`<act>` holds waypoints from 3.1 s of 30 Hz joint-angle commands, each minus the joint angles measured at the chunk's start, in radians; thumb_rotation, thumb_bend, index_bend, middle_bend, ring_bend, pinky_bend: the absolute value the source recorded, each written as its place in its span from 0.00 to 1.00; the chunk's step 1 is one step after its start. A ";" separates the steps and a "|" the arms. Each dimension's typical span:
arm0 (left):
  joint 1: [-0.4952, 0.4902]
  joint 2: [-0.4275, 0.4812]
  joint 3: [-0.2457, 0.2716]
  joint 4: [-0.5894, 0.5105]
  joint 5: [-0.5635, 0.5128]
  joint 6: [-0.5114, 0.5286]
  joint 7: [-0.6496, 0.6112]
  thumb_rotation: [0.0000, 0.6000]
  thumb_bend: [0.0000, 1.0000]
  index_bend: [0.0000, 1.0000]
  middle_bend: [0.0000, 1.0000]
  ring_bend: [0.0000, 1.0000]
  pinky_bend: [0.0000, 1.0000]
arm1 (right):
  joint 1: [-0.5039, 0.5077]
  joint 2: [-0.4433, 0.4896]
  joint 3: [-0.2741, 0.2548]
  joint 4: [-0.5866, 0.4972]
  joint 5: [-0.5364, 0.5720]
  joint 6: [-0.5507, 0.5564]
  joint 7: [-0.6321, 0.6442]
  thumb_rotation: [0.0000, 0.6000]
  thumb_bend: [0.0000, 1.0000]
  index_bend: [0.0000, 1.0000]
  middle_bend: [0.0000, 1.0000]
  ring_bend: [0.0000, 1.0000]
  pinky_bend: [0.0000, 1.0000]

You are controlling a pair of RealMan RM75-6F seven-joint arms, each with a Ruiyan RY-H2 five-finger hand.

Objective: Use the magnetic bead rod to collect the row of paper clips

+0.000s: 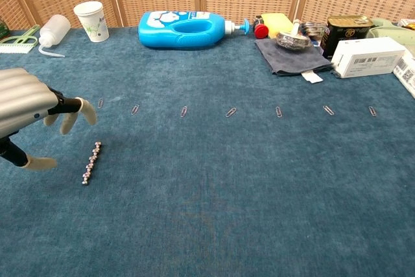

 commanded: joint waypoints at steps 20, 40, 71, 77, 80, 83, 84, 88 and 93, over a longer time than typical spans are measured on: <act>-0.016 -0.045 0.020 0.014 -0.086 -0.029 0.006 1.00 0.14 0.34 0.48 0.49 0.76 | 0.001 -0.011 0.005 0.021 0.016 -0.019 0.014 1.00 0.39 0.18 0.18 0.09 0.35; -0.027 -0.131 0.026 0.106 -0.063 0.019 0.085 1.00 0.14 0.33 0.46 0.45 0.76 | -0.005 -0.009 0.009 0.042 0.033 -0.027 0.042 1.00 0.39 0.18 0.18 0.09 0.35; -0.069 -0.208 0.009 0.148 -0.106 -0.011 0.168 1.00 0.14 0.33 0.46 0.44 0.76 | -0.001 -0.007 0.009 0.083 0.053 -0.068 0.116 1.00 0.39 0.18 0.18 0.09 0.35; -0.082 -0.216 0.003 0.140 -0.116 -0.023 0.179 1.00 0.14 0.33 0.46 0.44 0.76 | -0.004 -0.005 0.007 0.084 0.057 -0.070 0.121 1.00 0.39 0.18 0.18 0.09 0.35; -0.089 -0.220 0.000 0.136 -0.118 -0.025 0.187 1.00 0.14 0.33 0.46 0.44 0.76 | -0.005 -0.006 0.006 0.087 0.059 -0.072 0.125 1.00 0.39 0.18 0.18 0.09 0.35; -0.094 -0.224 -0.004 0.133 -0.125 -0.027 0.190 1.00 0.14 0.33 0.46 0.44 0.76 | -0.006 -0.006 0.007 0.089 0.060 -0.072 0.127 1.00 0.39 0.18 0.18 0.09 0.35; -0.095 -0.226 -0.006 0.133 -0.127 -0.028 0.191 1.00 0.14 0.33 0.46 0.44 0.76 | -0.007 -0.007 0.007 0.090 0.061 -0.072 0.128 1.00 0.39 0.18 0.18 0.09 0.35; -0.103 -0.231 -0.012 0.124 -0.141 -0.037 0.194 1.00 0.14 0.33 0.46 0.44 0.76 | -0.008 -0.008 0.007 0.093 0.065 -0.074 0.131 1.00 0.39 0.18 0.18 0.09 0.35; -0.115 -0.240 -0.018 0.120 -0.148 -0.044 0.206 1.00 0.14 0.33 0.46 0.44 0.76 | -0.009 -0.008 0.007 0.095 0.066 -0.075 0.134 1.00 0.39 0.18 0.18 0.09 0.35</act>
